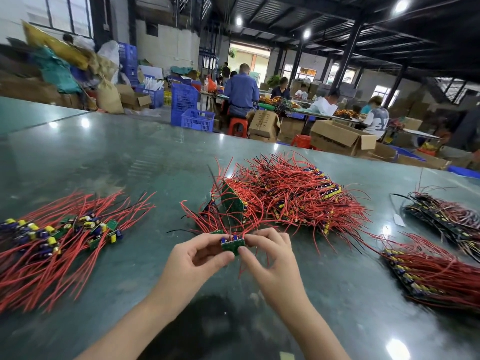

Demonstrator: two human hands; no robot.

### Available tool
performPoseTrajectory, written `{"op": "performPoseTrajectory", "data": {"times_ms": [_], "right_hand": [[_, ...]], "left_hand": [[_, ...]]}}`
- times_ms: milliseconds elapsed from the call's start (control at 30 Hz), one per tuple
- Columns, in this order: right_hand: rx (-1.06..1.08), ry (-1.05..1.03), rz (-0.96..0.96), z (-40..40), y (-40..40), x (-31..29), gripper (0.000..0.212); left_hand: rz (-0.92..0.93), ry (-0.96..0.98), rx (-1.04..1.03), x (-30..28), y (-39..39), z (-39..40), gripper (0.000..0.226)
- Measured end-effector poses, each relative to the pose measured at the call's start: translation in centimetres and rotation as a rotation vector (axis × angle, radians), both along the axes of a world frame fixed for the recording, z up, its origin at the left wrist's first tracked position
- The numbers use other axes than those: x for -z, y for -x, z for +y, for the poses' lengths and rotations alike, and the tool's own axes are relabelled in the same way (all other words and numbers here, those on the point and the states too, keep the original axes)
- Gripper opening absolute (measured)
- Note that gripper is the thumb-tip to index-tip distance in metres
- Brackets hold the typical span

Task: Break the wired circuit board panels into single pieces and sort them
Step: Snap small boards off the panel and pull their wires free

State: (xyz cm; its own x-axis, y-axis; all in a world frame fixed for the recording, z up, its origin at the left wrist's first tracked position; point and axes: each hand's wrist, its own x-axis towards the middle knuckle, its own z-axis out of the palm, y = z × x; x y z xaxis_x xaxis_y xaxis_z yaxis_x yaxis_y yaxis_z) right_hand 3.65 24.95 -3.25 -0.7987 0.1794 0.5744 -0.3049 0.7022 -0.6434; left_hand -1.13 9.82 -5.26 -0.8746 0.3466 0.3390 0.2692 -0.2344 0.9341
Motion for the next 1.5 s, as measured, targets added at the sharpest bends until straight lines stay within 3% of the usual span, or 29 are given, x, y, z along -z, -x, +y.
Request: {"op": "performPoseTrajectory", "data": {"times_ms": [200,367,667,867,967,1033,1133,1200,1333,1433,1500], "right_hand": [[0.035,-0.001,-0.005,-0.2,0.0,-0.2,0.009],[0.046,-0.066,0.018,-0.4,0.1,0.0,0.019],[0.081,0.008,0.196,-1.2,0.3,1.4,0.015],[0.195,0.026,0.288,-2.4,0.3,1.7,0.012],[0.22,0.173,0.245,-2.0,0.2,1.1,0.007],[0.231,0.341,0.151,-0.9,0.3,0.8,0.021],[0.101,0.659,-0.012,0.4,0.4,0.1,0.014],[0.017,0.818,-0.049,0.8,0.3,-0.3,0.013],[-0.023,0.923,0.027,1.5,-0.1,-1.2,0.022],[-0.102,0.996,0.077,1.8,-0.2,-1.5,0.026],[-0.248,1.033,0.062,1.4,-0.3,-1.6,0.026]], "left_hand": [[-0.017,0.009,0.012,0.0,0.0,-0.1,0.042],[-0.051,-0.03,0.037,0.0,0.1,-0.1,0.035],[0.06,-0.059,-0.12,0.4,-0.2,0.4,0.036],[0.091,-0.113,-0.199,0.6,-0.7,1.0,0.024],[0.088,-0.104,-0.251,0.6,-0.3,0.9,0.042],[0.148,-0.036,-0.315,0.7,0.4,0.4,0.046],[0.491,0.317,-0.387,1.4,1.1,0.1,0.044],[0.709,0.543,-0.317,2.1,1.3,0.2,0.041],[0.877,0.816,-0.191,2.7,1.3,-0.4,0.057],[0.852,0.749,-0.231,2.3,1.1,-0.3,0.055],[0.673,0.55,-0.288,1.4,0.5,0.0,0.043]]}}
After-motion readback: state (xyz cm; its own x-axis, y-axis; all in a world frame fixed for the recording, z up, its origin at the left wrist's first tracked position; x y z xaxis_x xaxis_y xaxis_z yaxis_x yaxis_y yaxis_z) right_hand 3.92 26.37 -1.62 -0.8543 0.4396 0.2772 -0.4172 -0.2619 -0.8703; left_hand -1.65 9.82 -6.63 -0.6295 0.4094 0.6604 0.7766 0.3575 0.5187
